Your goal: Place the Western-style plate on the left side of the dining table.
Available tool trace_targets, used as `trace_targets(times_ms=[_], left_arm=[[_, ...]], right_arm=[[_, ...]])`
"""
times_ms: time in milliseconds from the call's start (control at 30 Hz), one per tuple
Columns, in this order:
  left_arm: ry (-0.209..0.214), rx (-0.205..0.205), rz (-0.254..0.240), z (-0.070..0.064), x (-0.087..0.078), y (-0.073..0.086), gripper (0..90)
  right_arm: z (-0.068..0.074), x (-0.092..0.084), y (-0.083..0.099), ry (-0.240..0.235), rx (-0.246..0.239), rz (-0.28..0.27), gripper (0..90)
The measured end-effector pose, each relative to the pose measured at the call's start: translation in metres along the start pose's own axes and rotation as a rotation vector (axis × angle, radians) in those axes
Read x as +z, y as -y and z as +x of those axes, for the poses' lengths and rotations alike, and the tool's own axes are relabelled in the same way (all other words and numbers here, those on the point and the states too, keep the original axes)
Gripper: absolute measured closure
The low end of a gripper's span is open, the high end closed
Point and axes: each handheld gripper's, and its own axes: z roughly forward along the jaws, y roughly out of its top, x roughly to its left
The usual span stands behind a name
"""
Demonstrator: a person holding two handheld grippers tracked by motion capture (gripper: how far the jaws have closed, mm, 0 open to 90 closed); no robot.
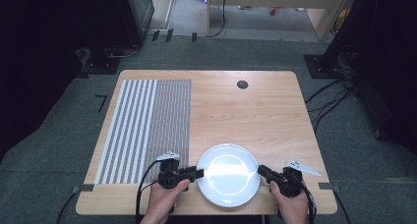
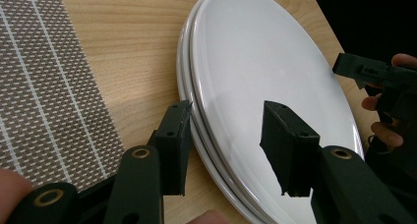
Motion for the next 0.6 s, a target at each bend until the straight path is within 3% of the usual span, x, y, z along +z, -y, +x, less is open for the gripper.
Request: trace_targets(times_ms=[200,600], left_arm=[[-0.002,0.015,-0.006,-0.007,-0.004,-0.001,54.7],[0.021,0.008,0.0,-0.011,-0.005,-0.001,53.6]], right_arm=[[0.0,0.0,0.0,0.0,0.005,-0.003,81.6],[-0.001,-0.001,0.0,0.012,0.015,-0.01,81.8]])
